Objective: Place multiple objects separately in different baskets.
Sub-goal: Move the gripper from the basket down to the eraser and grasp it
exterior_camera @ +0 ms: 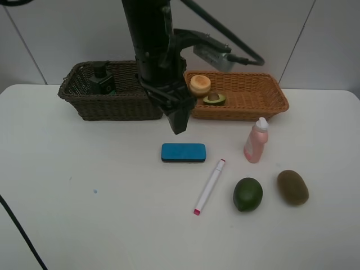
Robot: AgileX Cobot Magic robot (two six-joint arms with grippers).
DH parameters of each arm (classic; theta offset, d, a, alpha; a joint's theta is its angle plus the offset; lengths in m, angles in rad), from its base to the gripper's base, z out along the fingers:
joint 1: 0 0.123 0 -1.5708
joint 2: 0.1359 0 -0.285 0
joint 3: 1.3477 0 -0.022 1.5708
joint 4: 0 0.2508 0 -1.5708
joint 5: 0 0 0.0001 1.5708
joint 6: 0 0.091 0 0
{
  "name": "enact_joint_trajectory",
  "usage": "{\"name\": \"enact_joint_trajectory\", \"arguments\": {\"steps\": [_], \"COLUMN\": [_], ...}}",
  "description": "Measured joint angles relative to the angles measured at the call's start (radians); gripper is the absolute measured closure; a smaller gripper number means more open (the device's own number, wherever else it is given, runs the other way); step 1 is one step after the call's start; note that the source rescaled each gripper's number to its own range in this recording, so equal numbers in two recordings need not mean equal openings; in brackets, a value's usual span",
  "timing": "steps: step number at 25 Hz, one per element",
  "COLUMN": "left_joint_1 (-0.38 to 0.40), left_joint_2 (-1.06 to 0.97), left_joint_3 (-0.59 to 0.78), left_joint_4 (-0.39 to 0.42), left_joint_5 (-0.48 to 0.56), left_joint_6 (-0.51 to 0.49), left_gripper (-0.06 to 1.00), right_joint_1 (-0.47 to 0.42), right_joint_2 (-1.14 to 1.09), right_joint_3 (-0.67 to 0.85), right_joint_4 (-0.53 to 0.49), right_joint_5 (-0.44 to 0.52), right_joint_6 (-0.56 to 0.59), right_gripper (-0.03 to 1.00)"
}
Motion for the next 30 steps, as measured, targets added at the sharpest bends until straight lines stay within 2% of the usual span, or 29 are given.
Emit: {"name": "enact_joint_trajectory", "arguments": {"steps": [7,14,20,30], "left_joint_1": [-0.028,-0.034,-0.034,-0.033], "left_joint_2": [0.194,0.302,0.349,0.397], "left_joint_3": [-0.034,-0.068,-0.070,-0.078], "left_joint_4": [0.003,0.026,0.073,0.073], "left_joint_5": [-0.128,-0.258,-0.284,-0.302], "left_joint_6": [0.042,0.026,0.018,0.007], "left_gripper": [0.01,0.01,0.01,0.01], "right_joint_1": [0.000,0.000,0.000,0.000], "right_joint_2": [0.000,0.000,0.000,0.000], "right_joint_3": [0.000,0.000,0.000,0.000], "right_joint_4": [0.000,0.000,0.000,0.000], "right_joint_5": [0.000,0.000,0.000,0.000], "right_joint_6": [0.000,0.000,0.000,0.000], "right_gripper": [0.01,0.01,0.01,0.01]}}
